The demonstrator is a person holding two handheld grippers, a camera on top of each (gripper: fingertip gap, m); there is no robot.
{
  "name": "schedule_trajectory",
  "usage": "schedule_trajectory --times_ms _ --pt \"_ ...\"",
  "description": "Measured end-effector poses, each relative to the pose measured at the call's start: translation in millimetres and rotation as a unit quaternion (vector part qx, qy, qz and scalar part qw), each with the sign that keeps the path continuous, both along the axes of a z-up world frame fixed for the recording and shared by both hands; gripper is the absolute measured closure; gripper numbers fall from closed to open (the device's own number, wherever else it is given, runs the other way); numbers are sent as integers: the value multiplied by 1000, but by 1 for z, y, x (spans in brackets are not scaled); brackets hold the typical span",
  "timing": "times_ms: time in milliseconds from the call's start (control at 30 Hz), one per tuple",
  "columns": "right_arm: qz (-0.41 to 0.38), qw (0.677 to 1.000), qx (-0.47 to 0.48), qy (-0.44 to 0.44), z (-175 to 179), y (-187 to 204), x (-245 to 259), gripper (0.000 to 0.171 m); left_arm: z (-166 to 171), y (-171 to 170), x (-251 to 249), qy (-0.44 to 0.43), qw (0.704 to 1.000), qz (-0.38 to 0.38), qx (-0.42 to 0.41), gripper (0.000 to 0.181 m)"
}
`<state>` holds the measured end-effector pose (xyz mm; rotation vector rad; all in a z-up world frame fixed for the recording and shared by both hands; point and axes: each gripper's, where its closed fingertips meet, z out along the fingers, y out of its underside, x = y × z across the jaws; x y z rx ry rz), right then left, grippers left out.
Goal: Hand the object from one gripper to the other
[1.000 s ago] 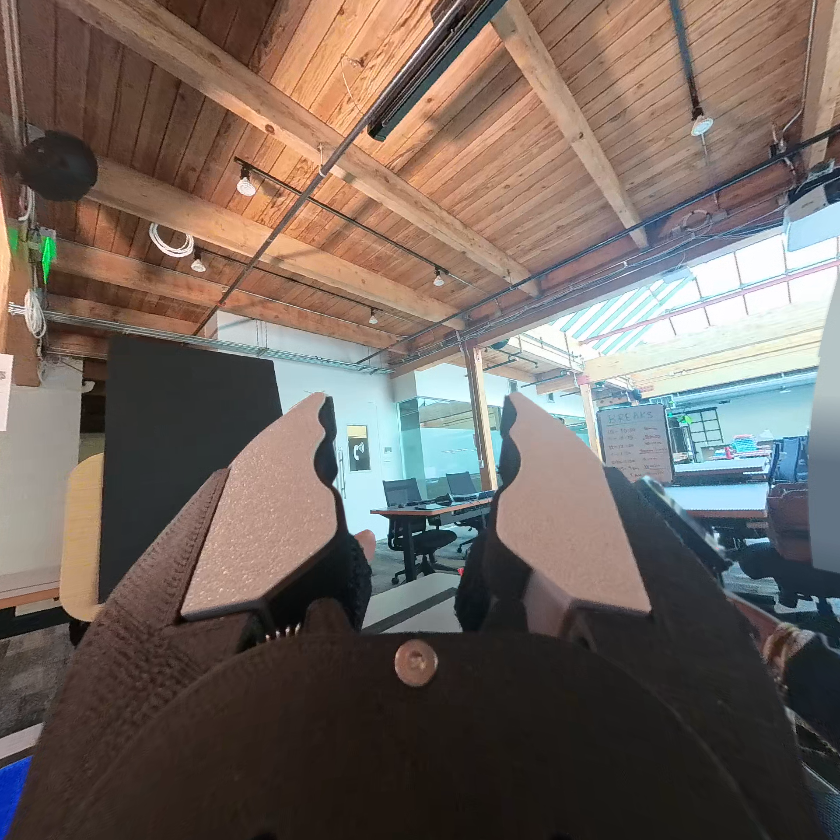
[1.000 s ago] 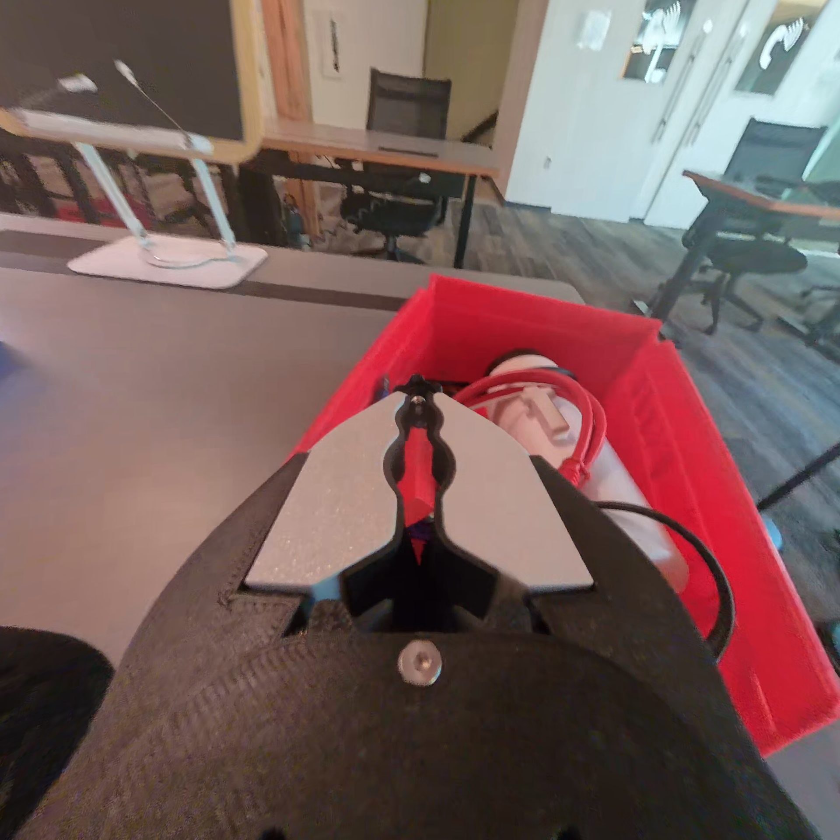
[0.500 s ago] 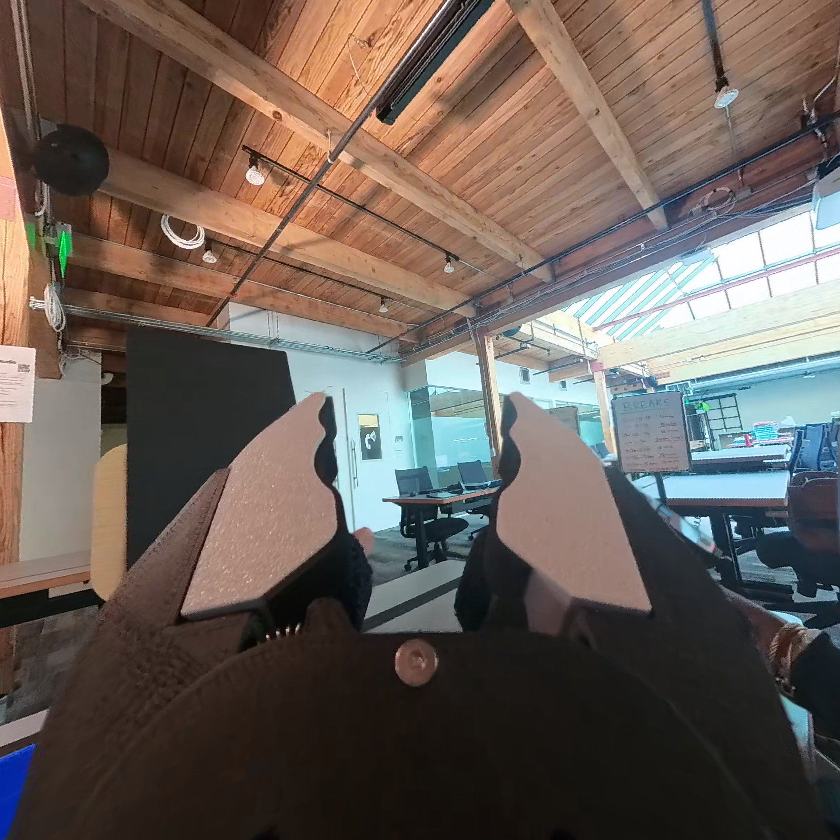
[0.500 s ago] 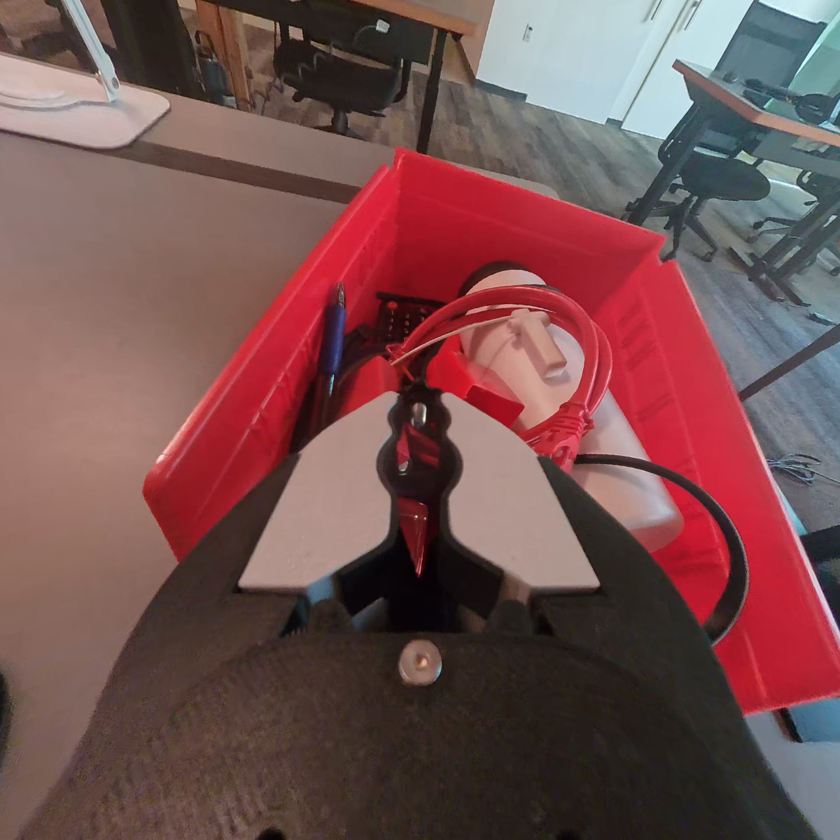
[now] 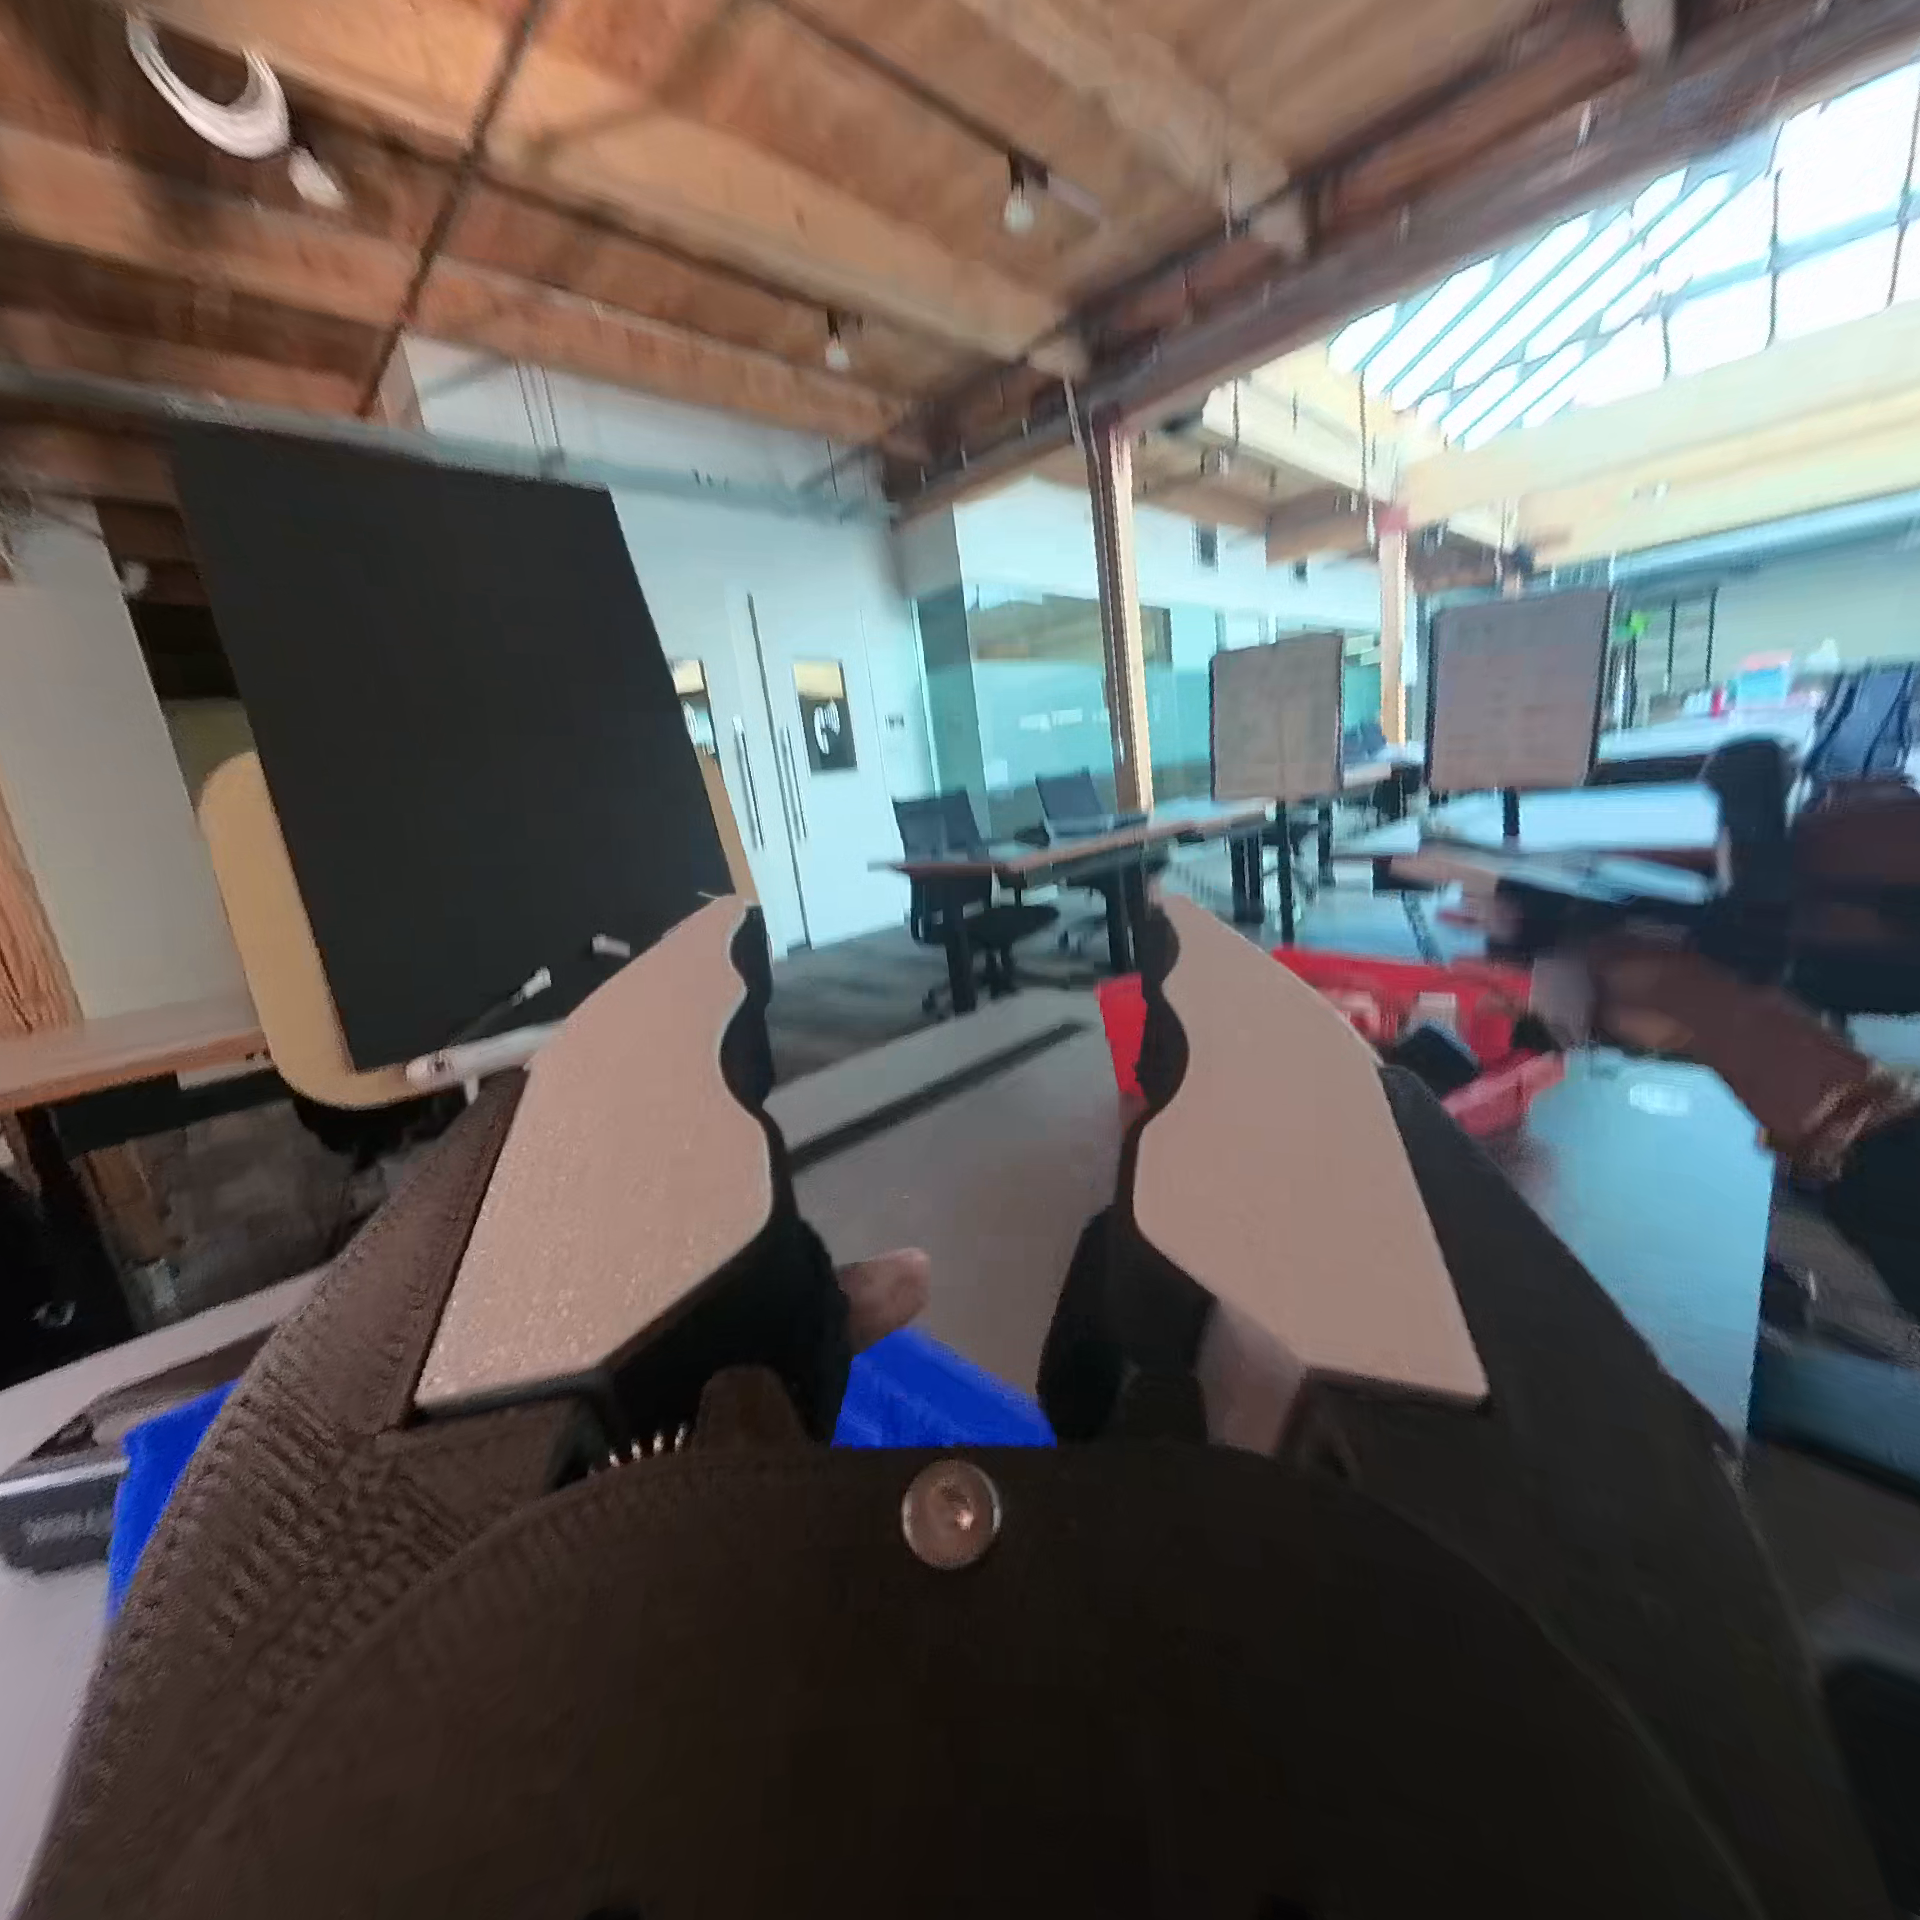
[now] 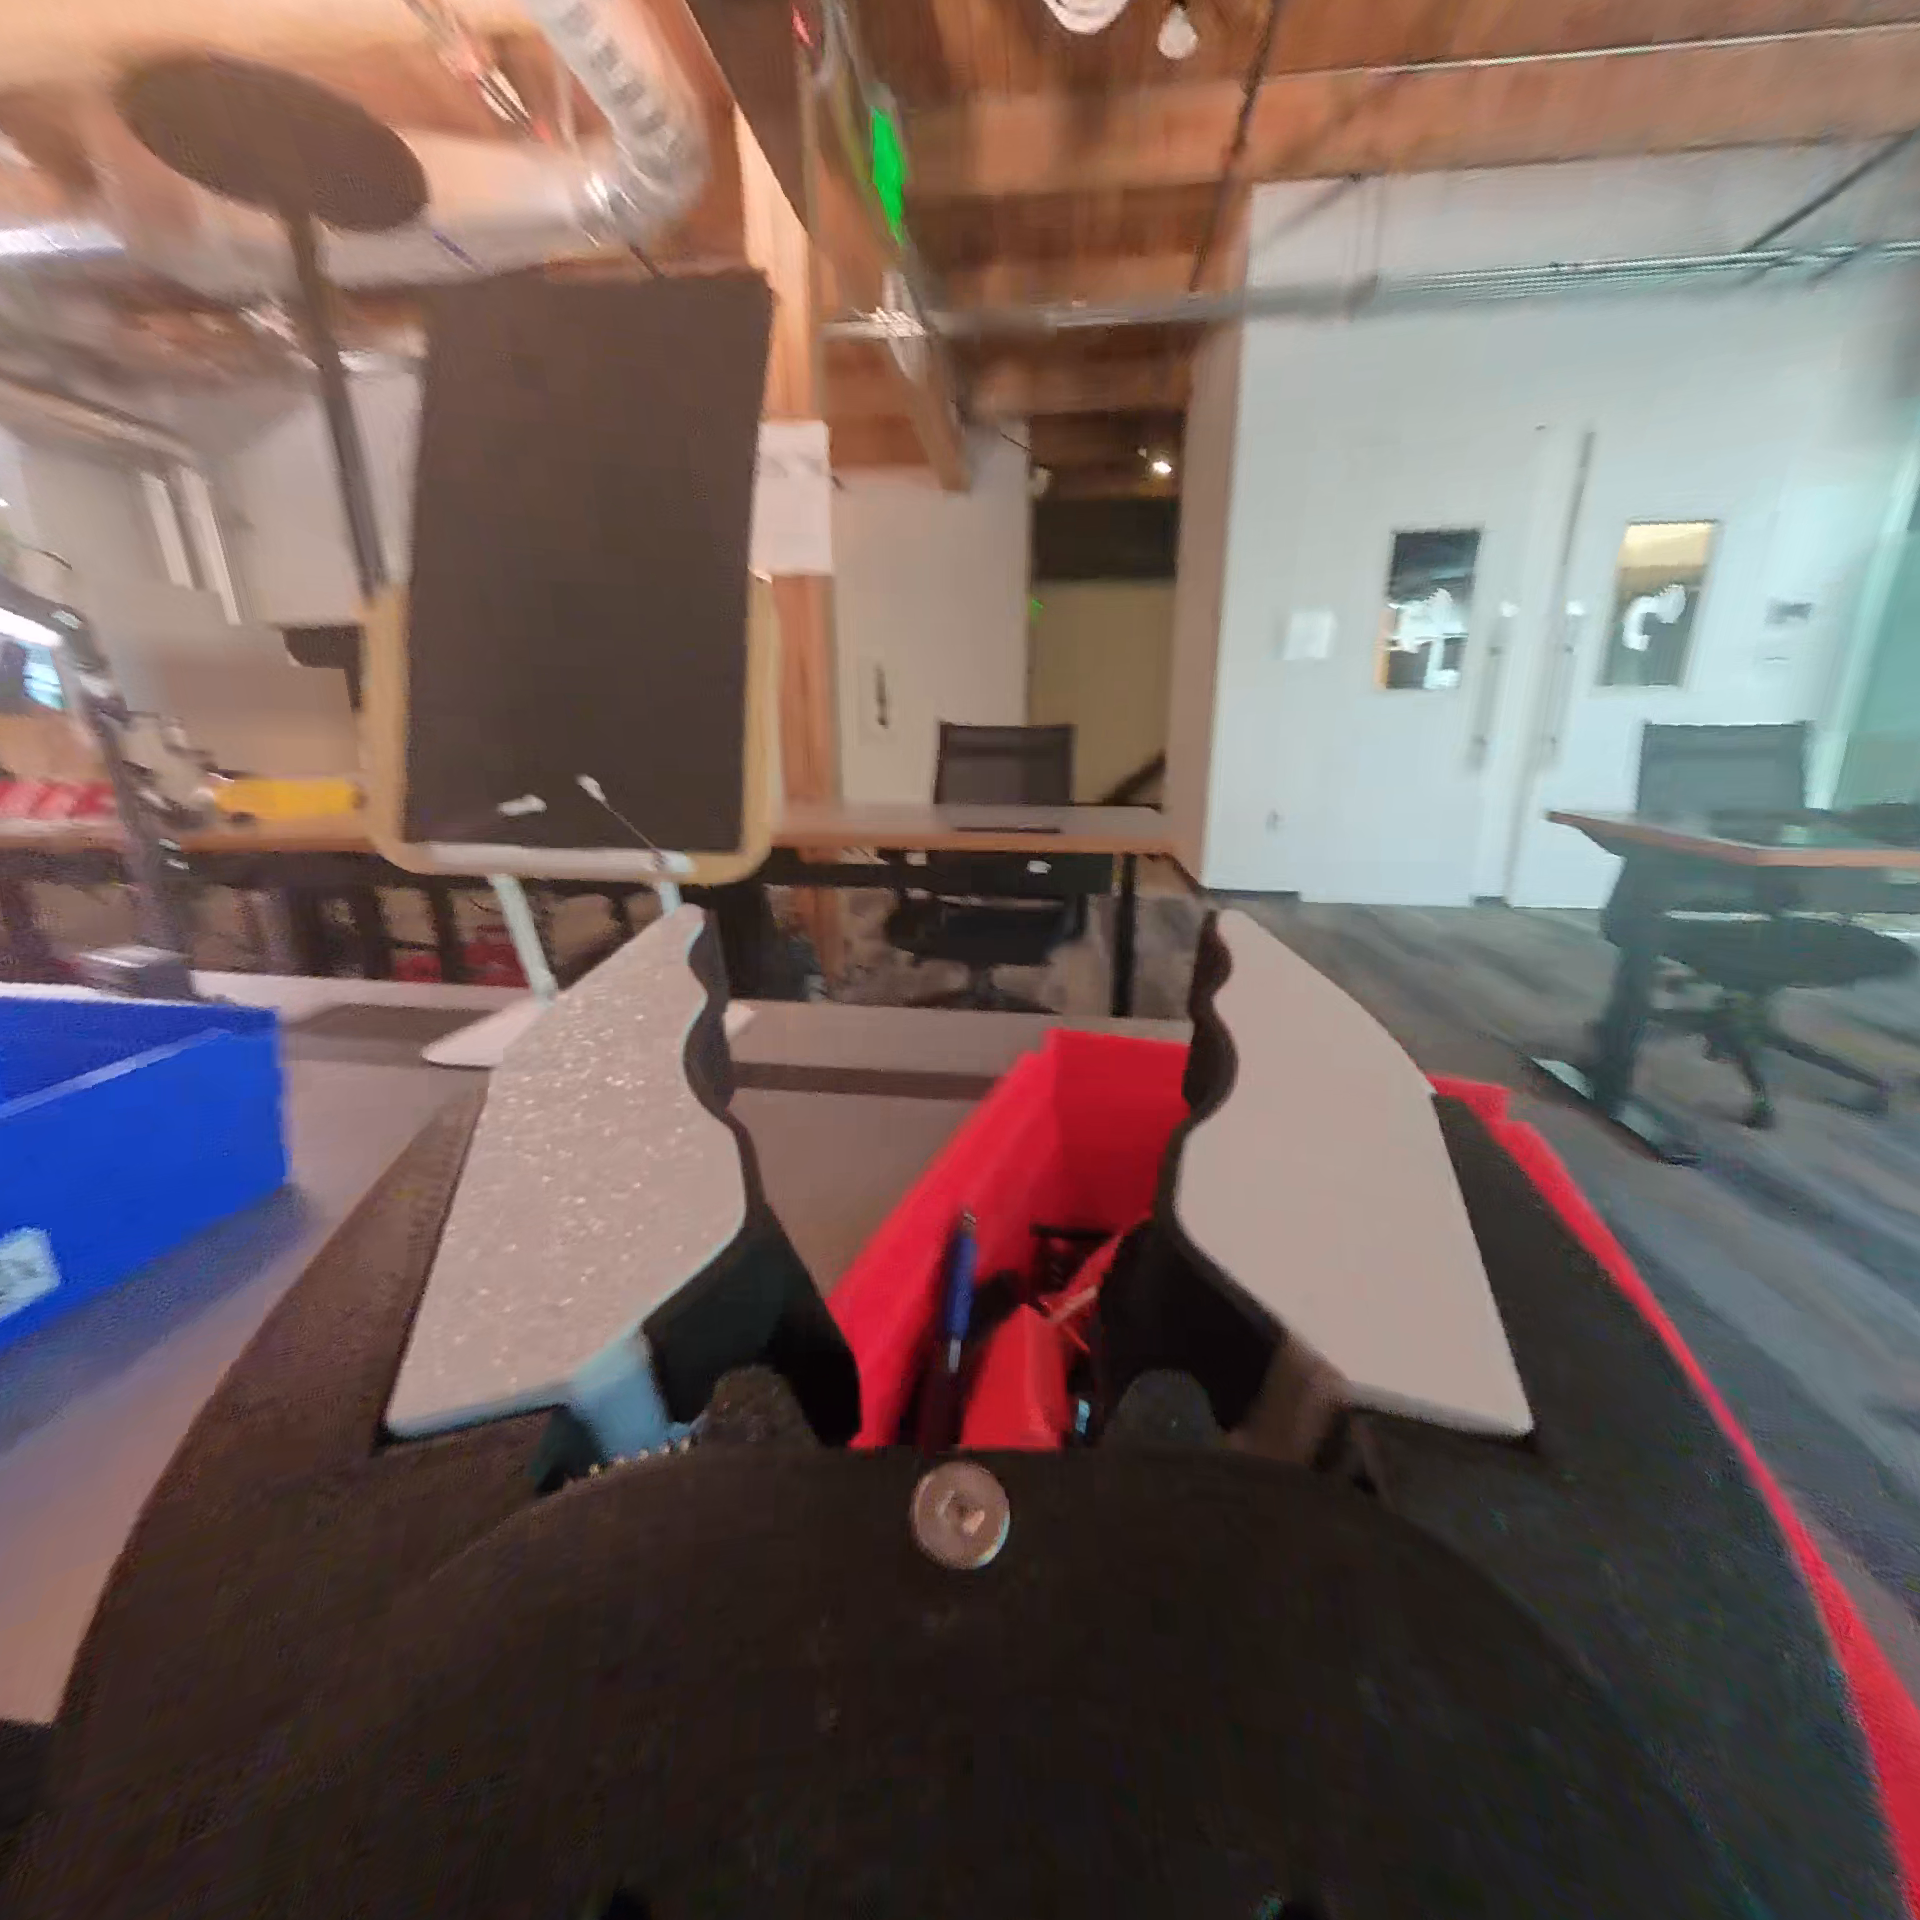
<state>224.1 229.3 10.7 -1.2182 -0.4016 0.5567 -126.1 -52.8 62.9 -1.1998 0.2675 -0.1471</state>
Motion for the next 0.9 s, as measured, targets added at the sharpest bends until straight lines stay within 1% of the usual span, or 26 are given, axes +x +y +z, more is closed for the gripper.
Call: schedule_trajectory --times_ms 67,100,167,200,267,300,400,467,533,600,633,667,700,767,833,900 --pt "17 1000 4 21 10 -9 0 80 -20 8 -9 32 997 24 -58 113" --pt "23 999 11 25 15 -13 0 81 -31 13 -16 51 993 43 -94 114" --pt "27 999 21 35 23 -20 1 82 -60 20 -30 84 975 78 -188 114" --pt "29 999 24 39 26 -23 1 83 -75 22 -39 92 961 98 -242 113" --pt "41 998 33 42 32 -31 -2 86 -102 26 -55 108 924 131 -342 99" --pt "45 998 35 39 33 -35 -4 88 -115 27 -60 128 905 134 -384 93" --pt "46 998 41 11 34 -41 -10 88 -138 41 -70 199 854 114 -467 94" --pt "52 997 51 -8 35 -47 -16 89 -147 60 -77 232 823 95 -510 103" --pt "61 996 54 -17 35 -51 -21 89 -156 81 -92 259 785 102 -553 108" --pt "71 996 54 -19 35 -54 -24 90 -166 104 -114 279 745 135 -591 106" --pt "74 996 54 -19 35 -55 -25 90 -171 115 -122 285 727 145 -608 99" --pt "74 996 55 -21 35 -55 -25 91 -177 125 -128 284 712 150 -624 101" --pt "73 996 55 -23 34 -55 -25 91 -181 136 -133 289 703 153 -632 103" --pt "71 996 55 -26 33 -54 -24 91 -190 156 -139 324 695 142 -626 107" --pt "75 995 53 -26 33 -53 -23 91 -203 168 -142 355 682 112 -630 119" --pt "76 995 54 -21 34 -54 -21 92 -215 177 -148 371 670 103 -635 129"
